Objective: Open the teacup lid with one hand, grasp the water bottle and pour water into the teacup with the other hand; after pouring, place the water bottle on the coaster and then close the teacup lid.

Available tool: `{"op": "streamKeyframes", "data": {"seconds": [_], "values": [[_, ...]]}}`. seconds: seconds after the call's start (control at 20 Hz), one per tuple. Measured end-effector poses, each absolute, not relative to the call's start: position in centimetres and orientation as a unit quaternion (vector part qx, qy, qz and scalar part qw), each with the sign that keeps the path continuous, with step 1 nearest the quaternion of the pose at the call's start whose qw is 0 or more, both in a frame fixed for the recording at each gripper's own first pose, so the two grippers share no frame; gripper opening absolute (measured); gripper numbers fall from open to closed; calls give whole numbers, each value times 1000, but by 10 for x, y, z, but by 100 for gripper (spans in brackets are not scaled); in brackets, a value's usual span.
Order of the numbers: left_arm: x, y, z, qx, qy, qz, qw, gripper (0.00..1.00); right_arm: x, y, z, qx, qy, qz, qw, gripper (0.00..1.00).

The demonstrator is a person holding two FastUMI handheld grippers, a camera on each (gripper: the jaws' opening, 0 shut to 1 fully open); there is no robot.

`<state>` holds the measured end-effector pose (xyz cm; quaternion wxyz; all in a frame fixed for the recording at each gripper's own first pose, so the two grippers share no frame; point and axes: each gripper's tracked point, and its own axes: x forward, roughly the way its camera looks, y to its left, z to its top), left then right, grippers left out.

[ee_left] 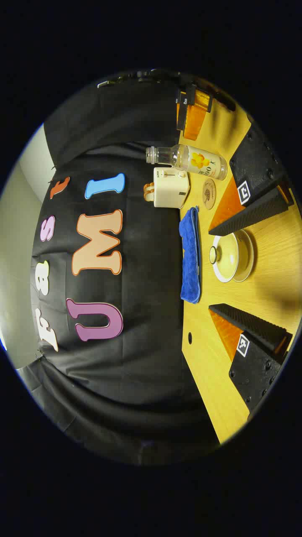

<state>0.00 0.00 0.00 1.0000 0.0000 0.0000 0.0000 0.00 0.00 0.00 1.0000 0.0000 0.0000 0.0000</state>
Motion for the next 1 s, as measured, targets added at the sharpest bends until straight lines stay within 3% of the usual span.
{"op": "streamKeyframes", "data": {"seconds": [1.0], "values": [[1,-2,-1,0,2,-6,1000,95,0,0,0,0,0,0,1000,89]]}}
